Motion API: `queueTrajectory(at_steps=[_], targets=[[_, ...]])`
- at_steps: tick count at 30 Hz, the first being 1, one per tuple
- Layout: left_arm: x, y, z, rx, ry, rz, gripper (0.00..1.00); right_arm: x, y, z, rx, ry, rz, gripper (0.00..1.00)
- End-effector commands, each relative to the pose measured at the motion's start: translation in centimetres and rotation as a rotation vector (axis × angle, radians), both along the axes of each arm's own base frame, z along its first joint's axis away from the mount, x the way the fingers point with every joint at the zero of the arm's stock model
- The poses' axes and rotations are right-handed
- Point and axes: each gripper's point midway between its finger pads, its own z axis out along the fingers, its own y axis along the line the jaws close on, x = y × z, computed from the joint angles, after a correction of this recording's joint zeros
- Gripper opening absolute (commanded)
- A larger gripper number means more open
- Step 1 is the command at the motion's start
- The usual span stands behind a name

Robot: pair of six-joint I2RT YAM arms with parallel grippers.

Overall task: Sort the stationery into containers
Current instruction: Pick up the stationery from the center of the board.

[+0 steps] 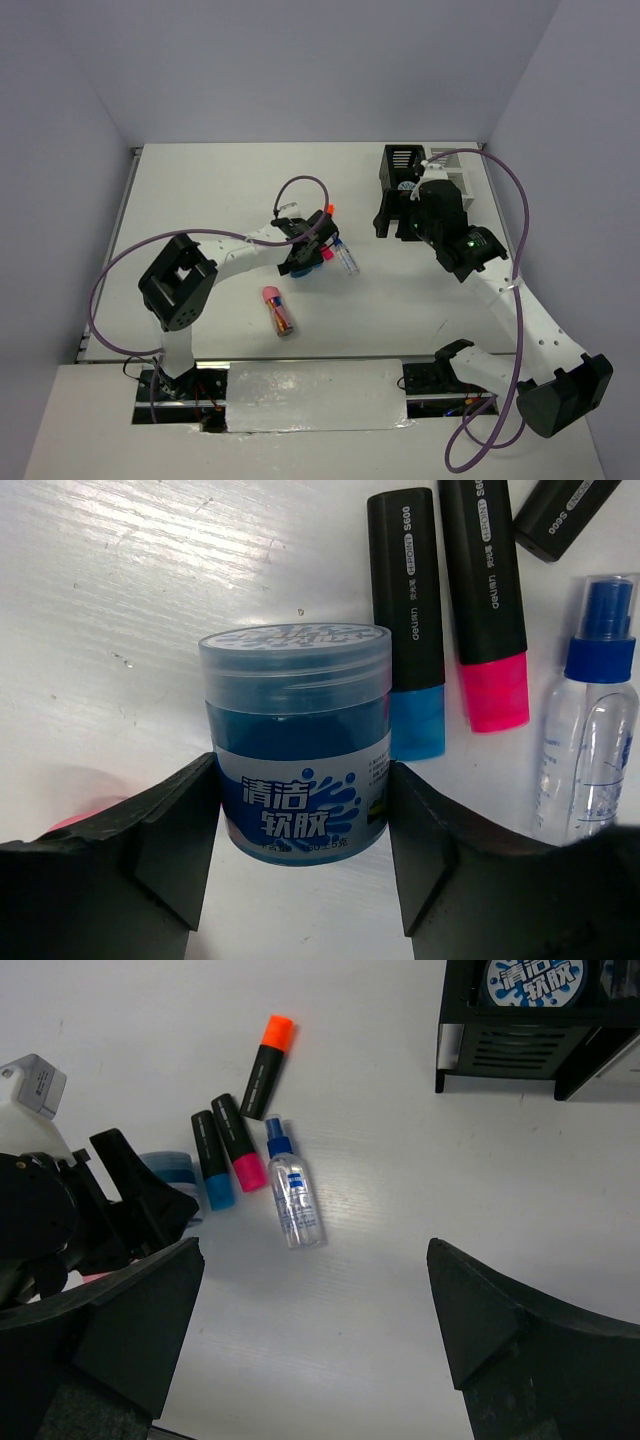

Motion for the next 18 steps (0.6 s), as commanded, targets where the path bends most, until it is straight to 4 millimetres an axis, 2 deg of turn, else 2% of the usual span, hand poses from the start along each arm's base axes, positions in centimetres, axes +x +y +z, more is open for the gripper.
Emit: queueTrajectory(at_steps=[1, 2, 3, 6, 10, 12, 14, 15, 17, 18], targets=[[0.5, 1.2, 1.2, -0.008, -0.031, 0.031, 0.26, 0.3, 0.1, 1.1, 0.007, -0.053, 0.009, 1.00], [0.7, 1.2, 1.7, -0.013, -0.043, 0.031, 0.22, 0.4, 0.0, 1.1, 0.007, -0.053, 0.008, 1.00], [0.9, 1.2, 2.3, -0.021, -0.058, 0.027, 0.13, 0.4, 0.1, 1.2, 0.010, -0.058, 0.013, 1.00], [1.8, 0.8, 6.1, -0.055, -0.141, -0.002, 0.00, 0.7, 0.7, 1.3, 0.035, -0.065, 0.030, 1.00], [2.1, 0.8, 10.4, -0.066, -0.232, -0.062, 0.00, 0.9, 1.1, 1.5, 0.074, -0.062, 0.041, 1.00], [1.9, 0.3, 13.0, -0.088, -0.296, -0.126, 0.00, 1.1, 1.6, 2.0, 0.098, -0.081, 0.061, 1.00], [1.5, -0.1, 14.6, -0.098, -0.344, -0.186, 0.00, 0.9, 2.3, 2.8, 0.136, -0.105, 0.108, 1.00], [1.1, -0.5, 16.8, -0.121, -0.408, -0.235, 0.00, 0.7, 3.7, 3.8, 0.185, -0.133, 0.183, 1.00], [0.4, -0.4, 17.8, -0.129, -0.462, -0.287, 0.00, 0.4, 5.2, 5.3, 0.247, -0.181, 0.267, 1.00], [-0.1, -0.7, 20.9, -0.182, -0.561, -0.319, 0.00, -0.5, 6.5, 5.9, 0.292, -0.183, 0.350, 1.00]])
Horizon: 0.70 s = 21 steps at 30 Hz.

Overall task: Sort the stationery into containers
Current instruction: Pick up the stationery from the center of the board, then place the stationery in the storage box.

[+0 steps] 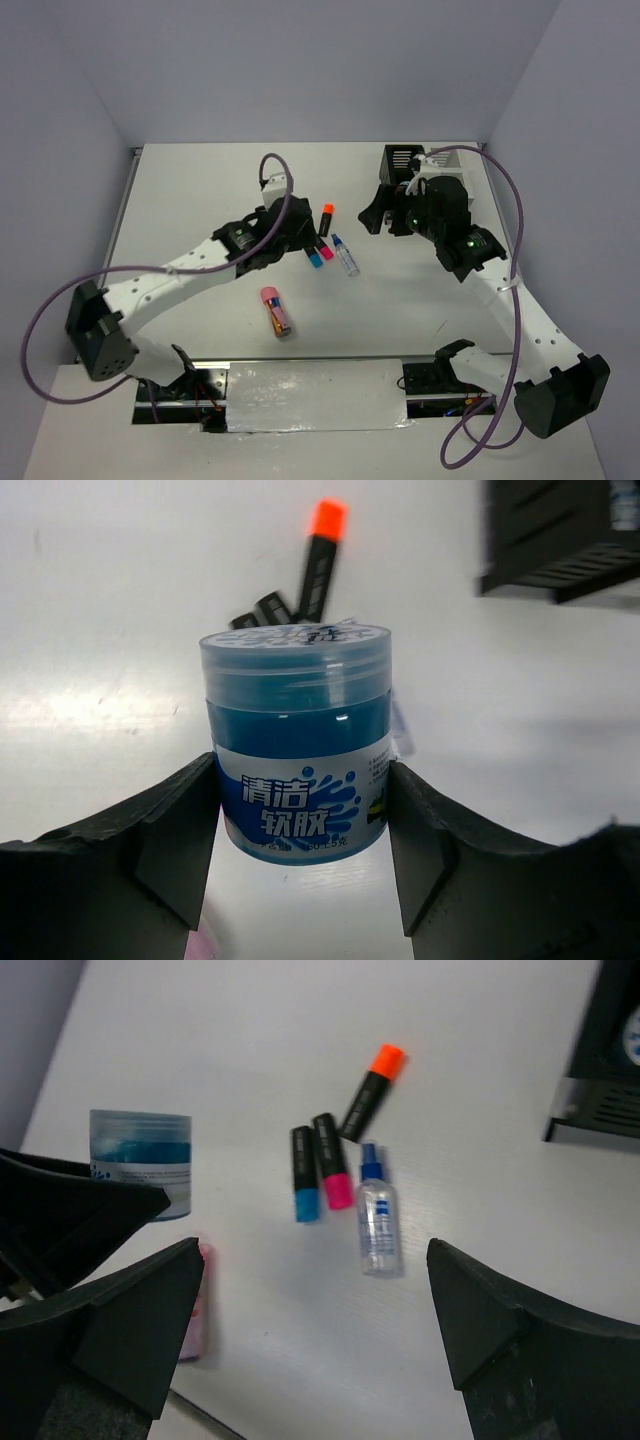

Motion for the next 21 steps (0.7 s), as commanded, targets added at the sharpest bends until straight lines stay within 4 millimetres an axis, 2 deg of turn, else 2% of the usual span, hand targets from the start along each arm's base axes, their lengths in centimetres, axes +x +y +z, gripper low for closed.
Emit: queueTrajectory(at_steps=[1, 2, 3, 4, 5, 6, 8, 9, 11, 12, 14, 15, 16, 19, 21], targets=[[-0.7, -0.4, 6.0, -0.072, -0.250, -0.125, 0.00, -1.4, 4.0, 4.9, 0.175, -0.140, 0.231, 1.00], [-1.2, -0.6, 6.6, -0.102, -0.283, -0.162, 0.00, -1.5, 4.5, 6.1, 0.206, -0.181, 0.262, 1.00], [-2.6, -0.6, 8.9, -0.170, -0.344, -0.231, 0.00, -1.9, 4.9, 6.5, 0.240, -0.183, 0.279, 1.00], [-3.0, -1.0, 9.0, -0.220, -0.401, -0.271, 0.00, -2.5, 5.5, 7.0, 0.266, -0.193, 0.320, 1.00], [-3.8, -1.1, 9.5, -0.250, -0.435, -0.314, 0.00, -2.8, 5.8, 8.5, 0.294, -0.248, 0.346, 1.00], [-5.3, -1.1, 11.9, -0.315, -0.515, -0.393, 0.00, -3.2, 6.2, 8.8, 0.322, -0.250, 0.369, 1.00], [-6.4, -1.3, 12.4, -0.364, -0.580, -0.451, 0.00, -4.1, 7.1, 9.8, 0.356, -0.271, 0.447, 1.00], [-7.2, -1.1, 13.4, -0.368, -0.625, -0.493, 0.00, -4.6, 7.7, 10.0, 0.376, -0.255, 0.473, 1.00], [-9.0, -2.0, 14.6, -0.414, -0.683, -0.611, 0.00, -4.8, 8.2, 10.1, 0.392, -0.237, 0.486, 1.00], [-9.6, -2.3, 14.3, -0.406, -0.705, -0.668, 0.00, -5.1, 8.9, 10.0, 0.401, -0.219, 0.504, 1.00], [-11.1, -2.8, 15.6, -0.440, -0.768, -0.753, 0.00, -5.4, 9.5, 10.1, 0.412, -0.205, 0.514, 1.00], [-11.3, -2.9, 15.4, -0.440, -0.773, -0.771, 0.00, -5.7, 9.9, 9.7, 0.416, -0.187, 0.532, 1.00], [-11.6, -3.0, 15.5, -0.446, -0.780, -0.790, 0.00, -6.7, 10.8, 10.3, 0.432, -0.209, 0.580, 1.00], [-12.1, -3.4, 15.7, -0.454, -0.800, -0.826, 0.00, -7.9, 12.0, 9.5, 0.406, -0.192, 0.622, 1.00], [-12.2, -3.6, 16.0, -0.463, -0.813, -0.838, 0.00, -7.7, 12.2, 8.8, 0.380, -0.176, 0.611, 1.00]])
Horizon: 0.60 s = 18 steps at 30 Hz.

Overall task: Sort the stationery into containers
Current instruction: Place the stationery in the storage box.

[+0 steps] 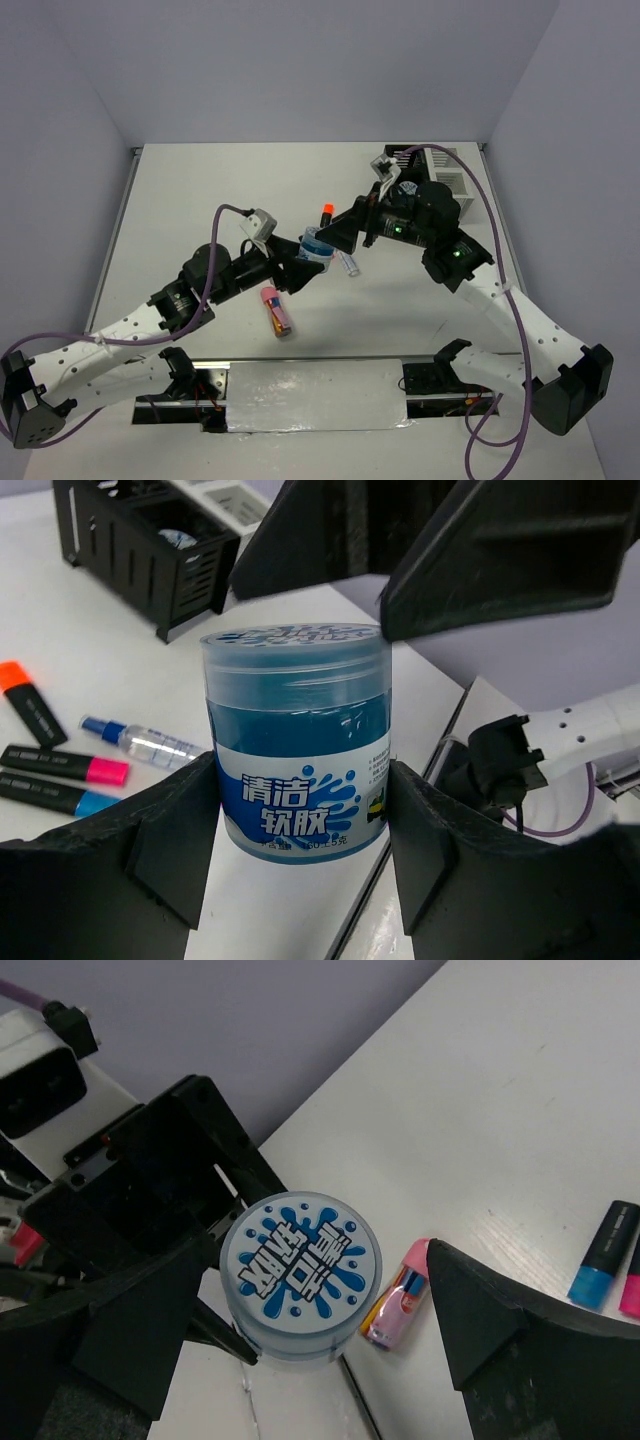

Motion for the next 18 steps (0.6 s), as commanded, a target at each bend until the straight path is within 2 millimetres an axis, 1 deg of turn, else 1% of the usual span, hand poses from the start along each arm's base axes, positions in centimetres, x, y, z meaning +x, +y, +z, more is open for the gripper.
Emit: queueTrajectory(at_steps=[1, 5, 6, 8, 9, 12, 14, 15, 16, 17, 18], targets=[[-1.4, -0.7, 6.0, -0.148, -0.189, -0.091, 0.00, -0.4, 0.8, 0.6, -0.003, -0.040, 0.031, 1.00], [-1.2, -0.8, 5.9, -0.148, -0.189, -0.086, 0.00, -0.9, 1.0, -0.6, -0.007, -0.020, 0.064, 0.98], [-1.1, -0.9, 5.9, -0.147, -0.188, -0.083, 0.00, -1.5, 1.1, -0.5, -0.001, -0.021, 0.099, 0.98], [-0.9, -0.9, 5.7, -0.136, -0.191, -0.081, 0.00, -2.1, 1.3, -0.7, 0.004, -0.010, 0.133, 0.98], [-1.0, -1.0, 5.7, -0.135, -0.190, -0.084, 0.00, -2.4, 1.4, -0.8, 0.006, -0.006, 0.150, 0.95], [-1.0, -1.0, 5.8, -0.134, -0.194, -0.085, 0.00, -2.2, 1.3, -0.9, -0.002, -0.004, 0.138, 0.87], [-0.9, -0.9, 5.9, -0.136, -0.201, -0.080, 0.00, -2.0, 1.4, -1.3, -0.022, 0.022, 0.139, 0.84], [-0.9, -0.9, 6.0, -0.138, -0.202, -0.078, 0.00, -2.1, 1.4, -1.3, -0.021, 0.020, 0.145, 0.79], [-0.9, -1.0, 5.8, -0.130, -0.204, -0.081, 0.00, -2.0, 1.5, -1.2, -0.015, 0.011, 0.145, 0.63], [-0.8, -1.1, 5.9, -0.126, -0.203, -0.084, 0.00, -2.0, 1.5, -1.2, -0.013, 0.009, 0.146, 0.53], [-0.7, -1.2, 5.9, -0.121, -0.198, -0.083, 0.04, -2.1, 1.5, -1.2, -0.011, 0.006, 0.151, 0.22]])
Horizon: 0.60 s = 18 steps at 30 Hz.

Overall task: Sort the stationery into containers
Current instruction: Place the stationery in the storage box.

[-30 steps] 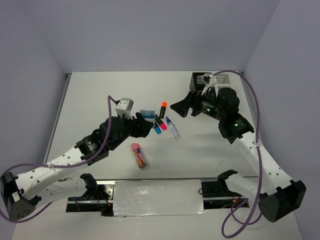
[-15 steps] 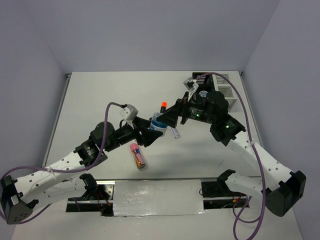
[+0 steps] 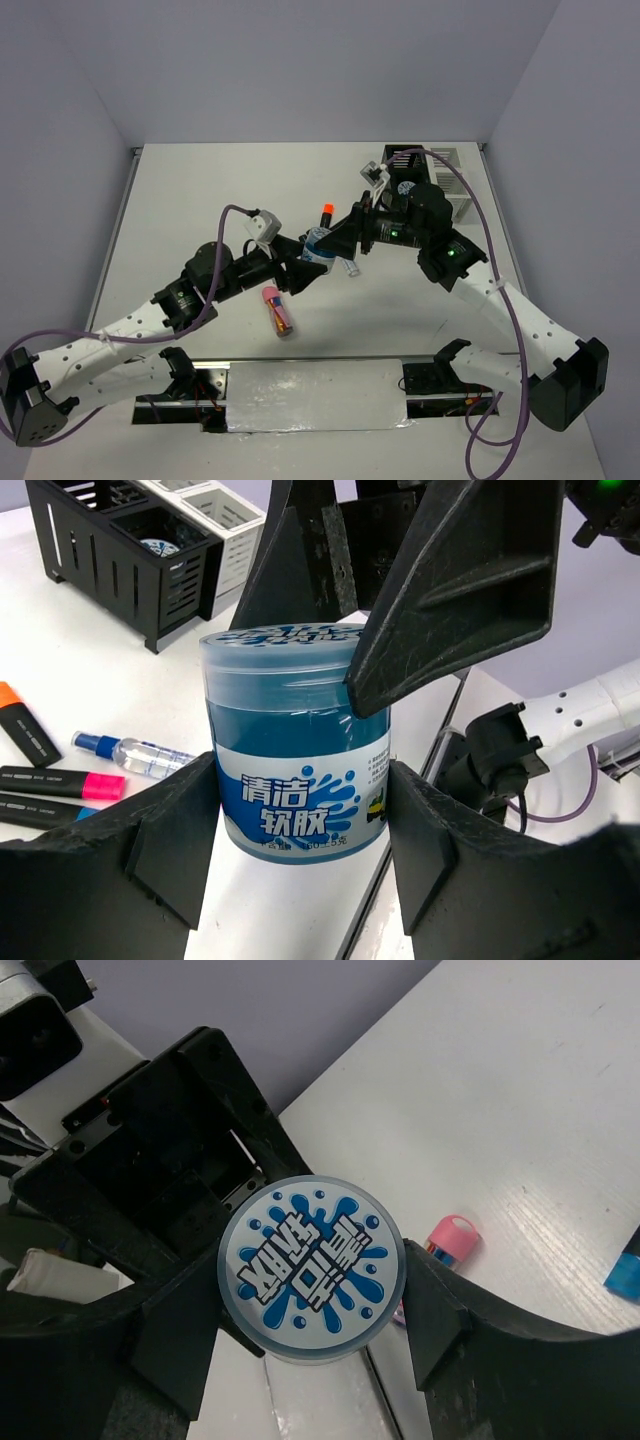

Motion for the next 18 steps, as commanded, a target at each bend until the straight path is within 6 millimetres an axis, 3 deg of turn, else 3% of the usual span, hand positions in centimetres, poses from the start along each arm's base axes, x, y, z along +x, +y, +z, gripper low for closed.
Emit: queueTrajectory(at_steps=[1, 2, 3, 4, 5, 6, 9, 10, 11, 12, 13, 14, 15, 16, 18], targets=[[0.1, -0.4, 4.8, -0.106, -0.122, -0.010, 0.11, 0.0, 0.3, 0.7, 0.018, -0.032, 0.023, 0.09], [0.5, -0.4, 4.8, -0.099, -0.113, 0.008, 0.24, 0.0, 0.4, 0.5, 0.017, -0.024, 0.027, 0.02], [1.5, 0.1, 4.7, -0.091, -0.093, 0.071, 0.69, 0.3, 0.3, 0.4, 0.017, -0.017, 0.016, 0.00], [2.1, 0.2, 4.2, -0.081, -0.059, 0.104, 0.92, 0.7, 0.2, 0.3, 0.018, -0.014, 0.002, 0.00], [2.4, 0.4, 3.7, -0.052, -0.031, 0.127, 0.99, 1.5, 0.0, 0.4, 0.024, -0.022, -0.026, 0.00], [3.0, 0.8, 3.5, -0.039, -0.015, 0.171, 0.99, 2.3, 0.0, -0.2, 0.020, -0.005, -0.044, 0.00], [5.1, 2.6, 2.1, 0.057, 0.077, 0.330, 0.99, 7.0, -2.6, -0.4, -0.008, -0.009, -0.228, 0.00], [6.4, 3.9, 3.0, 0.061, 0.108, 0.446, 0.99, 9.4, -4.4, -0.5, -0.046, -0.016, -0.325, 0.00], [6.5, 5.7, 0.2, 0.187, 0.184, 0.524, 0.99, 11.1, -5.7, -0.4, -0.068, -0.023, -0.410, 0.00], [7.0, 6.8, -0.8, 0.220, 0.252, 0.613, 0.99, 13.9, -8.0, -0.3, -0.114, -0.030, -0.574, 0.00], [7.8, 9.2, 0.7, 0.222, 0.259, 0.757, 0.99, 15.9, -10.2, -0.5, -0.158, -0.045, -0.674, 0.00], [7.6, 10.5, 0.2, 0.267, 0.291, 0.815, 0.99, 17.3, -11.8, -0.6, -0.192, -0.045, -0.762, 0.00], [6.8, 12.5, -1.6, 0.374, 0.348, 0.873, 0.99, 19.1, -14.6, -1.4, -0.254, -0.030, -0.918, 0.00], [6.6, 13.5, -0.6, 0.380, 0.343, 0.908, 0.99, 21.2, -17.0, -1.8, -0.285, -0.010, -1.015, 0.00], [5.3, 14.9, -0.8, 0.455, 0.342, 0.897, 0.99, 23.3, -20.0, -2.1, -0.307, 0.008, -1.144, 0.00]])
